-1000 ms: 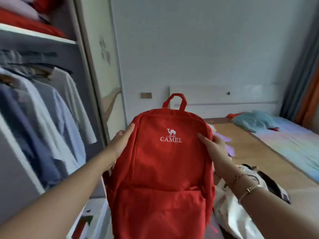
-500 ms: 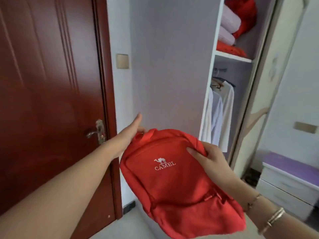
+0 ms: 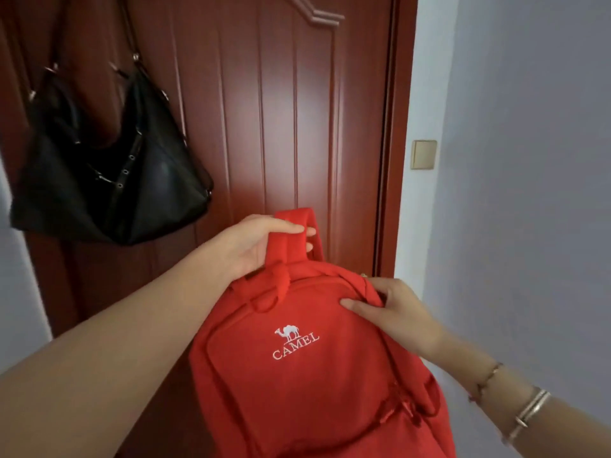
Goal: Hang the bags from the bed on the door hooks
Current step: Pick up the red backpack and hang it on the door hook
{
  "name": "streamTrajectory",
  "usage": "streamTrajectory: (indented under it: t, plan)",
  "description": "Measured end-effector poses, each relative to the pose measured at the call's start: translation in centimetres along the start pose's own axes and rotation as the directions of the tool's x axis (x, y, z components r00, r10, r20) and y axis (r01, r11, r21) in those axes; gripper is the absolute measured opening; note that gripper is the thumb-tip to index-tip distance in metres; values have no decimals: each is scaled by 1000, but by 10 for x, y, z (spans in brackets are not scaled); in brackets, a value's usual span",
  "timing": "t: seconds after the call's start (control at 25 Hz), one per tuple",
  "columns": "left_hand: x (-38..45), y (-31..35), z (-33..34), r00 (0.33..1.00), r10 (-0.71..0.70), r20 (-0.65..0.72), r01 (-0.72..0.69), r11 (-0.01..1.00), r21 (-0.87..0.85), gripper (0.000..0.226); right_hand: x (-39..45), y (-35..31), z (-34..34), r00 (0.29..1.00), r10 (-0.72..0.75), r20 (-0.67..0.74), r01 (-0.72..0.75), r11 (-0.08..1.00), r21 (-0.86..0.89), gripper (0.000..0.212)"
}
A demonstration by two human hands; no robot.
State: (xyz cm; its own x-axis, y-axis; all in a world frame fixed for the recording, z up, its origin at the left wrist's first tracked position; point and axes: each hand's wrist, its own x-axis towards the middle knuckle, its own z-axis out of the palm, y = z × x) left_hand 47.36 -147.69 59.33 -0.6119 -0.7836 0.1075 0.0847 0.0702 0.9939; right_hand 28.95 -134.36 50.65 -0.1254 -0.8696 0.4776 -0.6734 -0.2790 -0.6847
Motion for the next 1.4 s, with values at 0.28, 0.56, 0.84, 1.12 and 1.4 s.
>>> streamTrajectory:
  t: [0.28, 0.56, 0.84, 1.12, 1.4]
  plan:
    - [41, 92, -45, 966, 242, -87, -202, 923, 328, 36, 153, -45, 10, 959, -165, -232, 181, 982, 49, 46]
    - [77, 208, -88, 750, 572, -334, -446, 809, 384, 26, 317, -105, 30, 953, -301, 19, 283, 916, 285, 34]
    - [96, 294, -154, 515, 722, -462, -542, 692, 477, 48, 434, -186, 28, 763, -584, -278, 640, 744, 193, 31]
    - [142, 359, -223, 313, 832, -457, -675, 534, 509, 23, 523, -241, 12, 475, -717, -510, 816, 576, -49, 38]
    - [184, 433, -272, 229, 936, -266, -771, 342, 537, 41, 598, -306, -2, 341, -721, -604, 804, 556, -210, 46]
